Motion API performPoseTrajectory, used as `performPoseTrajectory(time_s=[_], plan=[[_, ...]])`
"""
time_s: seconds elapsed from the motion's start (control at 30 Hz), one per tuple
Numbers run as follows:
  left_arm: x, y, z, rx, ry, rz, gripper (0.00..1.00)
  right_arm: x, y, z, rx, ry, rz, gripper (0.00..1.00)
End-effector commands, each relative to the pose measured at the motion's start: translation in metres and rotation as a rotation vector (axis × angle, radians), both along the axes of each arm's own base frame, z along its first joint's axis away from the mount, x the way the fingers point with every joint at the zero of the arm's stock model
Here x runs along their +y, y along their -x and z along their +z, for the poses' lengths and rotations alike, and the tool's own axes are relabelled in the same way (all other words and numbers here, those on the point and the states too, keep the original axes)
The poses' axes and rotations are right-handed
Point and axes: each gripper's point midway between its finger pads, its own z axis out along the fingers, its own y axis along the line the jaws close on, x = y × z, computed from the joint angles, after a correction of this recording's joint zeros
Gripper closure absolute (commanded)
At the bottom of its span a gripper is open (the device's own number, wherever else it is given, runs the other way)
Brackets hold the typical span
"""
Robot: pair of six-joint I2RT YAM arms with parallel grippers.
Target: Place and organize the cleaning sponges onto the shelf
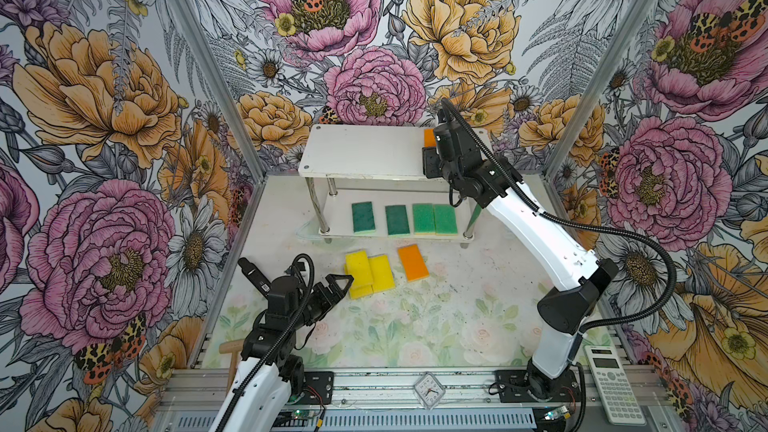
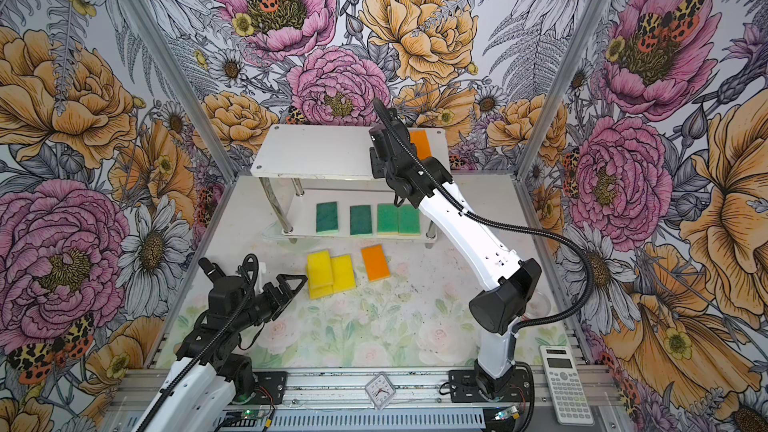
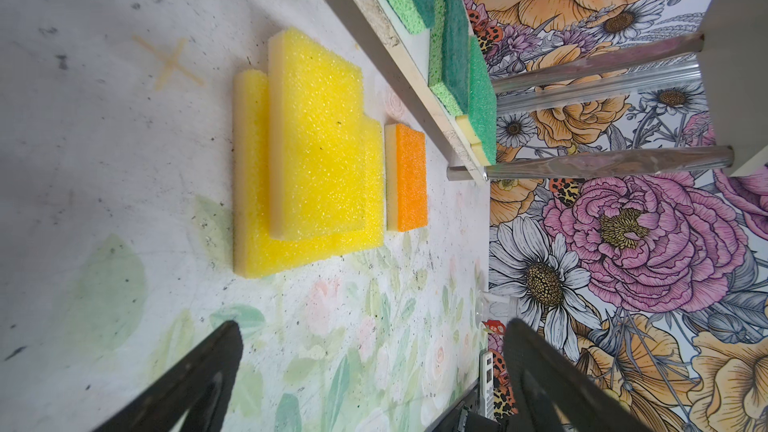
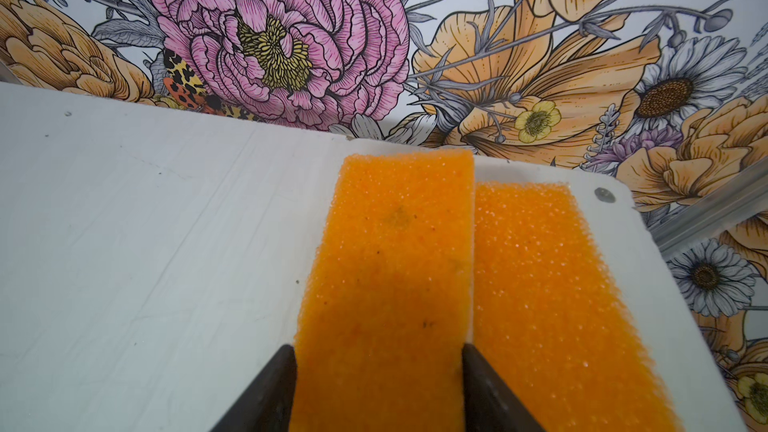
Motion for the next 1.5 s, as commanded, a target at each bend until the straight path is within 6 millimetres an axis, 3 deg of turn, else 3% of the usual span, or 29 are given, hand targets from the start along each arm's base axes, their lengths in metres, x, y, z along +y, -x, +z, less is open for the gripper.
performPoseTrajectory(time_s=[0.0,0.4,0.67,0.97,1.47], plan=[[0.002,0.000,-0.001,0.003,0.010,0.010,0.01,0.000,0.010,0.012,-0.022,-0.010,0.030,0.38],[0.002,0.001,-0.002,0.004,0.010,0.010,0.01,0.020,0.012,0.018,-0.042,-0.054,0.145,0.43],[0.002,0.001,-0.002,0.003,0.008,0.010,0.01,0.019,0.012,0.018,-0.045,-0.048,0.146,0.43],[0.001,0.001,-0.001,0.001,0.010,0.008,0.01,0.025,0.018,0.032,-0.060,-0.095,0.189,0.31],[0.002,0.000,-0.002,0.001,0.006,0.013,0.01,0.029,0.020,0.050,-0.090,-0.115,0.238,0.25]])
